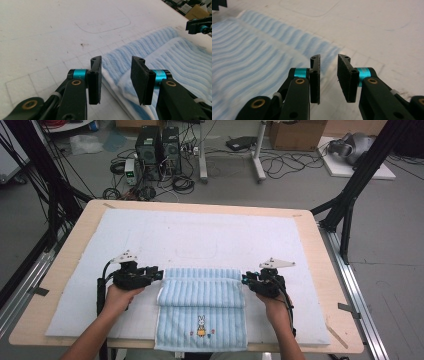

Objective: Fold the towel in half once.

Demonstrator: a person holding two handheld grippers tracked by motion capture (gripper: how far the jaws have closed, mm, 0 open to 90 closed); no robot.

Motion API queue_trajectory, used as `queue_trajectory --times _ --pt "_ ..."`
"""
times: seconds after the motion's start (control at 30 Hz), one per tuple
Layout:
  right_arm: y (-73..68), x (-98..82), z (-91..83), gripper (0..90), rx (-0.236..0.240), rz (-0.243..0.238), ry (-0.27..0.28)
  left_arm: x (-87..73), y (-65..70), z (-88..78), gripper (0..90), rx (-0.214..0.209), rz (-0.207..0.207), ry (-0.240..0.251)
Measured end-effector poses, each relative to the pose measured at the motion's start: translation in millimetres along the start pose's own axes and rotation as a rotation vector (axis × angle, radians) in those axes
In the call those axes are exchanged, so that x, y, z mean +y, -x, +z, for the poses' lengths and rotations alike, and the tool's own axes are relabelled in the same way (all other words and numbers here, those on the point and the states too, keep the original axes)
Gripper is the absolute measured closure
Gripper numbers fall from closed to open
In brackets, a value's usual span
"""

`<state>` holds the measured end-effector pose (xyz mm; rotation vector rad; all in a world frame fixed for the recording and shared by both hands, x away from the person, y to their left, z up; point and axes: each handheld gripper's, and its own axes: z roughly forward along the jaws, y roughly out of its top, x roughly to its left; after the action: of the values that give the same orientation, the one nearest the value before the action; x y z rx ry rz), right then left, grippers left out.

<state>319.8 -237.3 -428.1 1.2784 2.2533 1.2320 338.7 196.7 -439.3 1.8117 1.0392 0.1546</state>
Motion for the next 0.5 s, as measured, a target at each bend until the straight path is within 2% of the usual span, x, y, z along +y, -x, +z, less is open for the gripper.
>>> queue_trajectory --times 0.03,0.2,0.27,0.33,0.4,0.5 --pt "2.0 0.4 2.9 71.6 0.002 0.009 -0.003 -0.1 -0.3 4.4 61.7 -0.002 -0.008 -0.009" --pt "1.9 1.4 17.3 66.0 0.02 0.023 -0.04 -3.9 1.9 18.6 61.2 -0.013 0.001 -0.058" --pt "0.3 1.4 21.2 72.1 0.031 0.019 -0.054 -5.0 5.3 20.5 68.2 -0.018 0.033 -0.066" --pt "-1.3 1.3 23.6 82.4 0.033 -0.003 -0.065 -5.8 8.3 21.5 81.8 -0.013 0.063 -0.066" --pt "-2.2 1.9 23.5 88.0 0.034 -0.019 -0.062 -4.9 9.1 20.2 84.4 -0.007 0.069 -0.048" --pt "-1.1 2.6 23.3 88.4 0.033 -0.033 -0.05 -3.0 7.5 18.3 85.0 -0.006 0.055 -0.012"
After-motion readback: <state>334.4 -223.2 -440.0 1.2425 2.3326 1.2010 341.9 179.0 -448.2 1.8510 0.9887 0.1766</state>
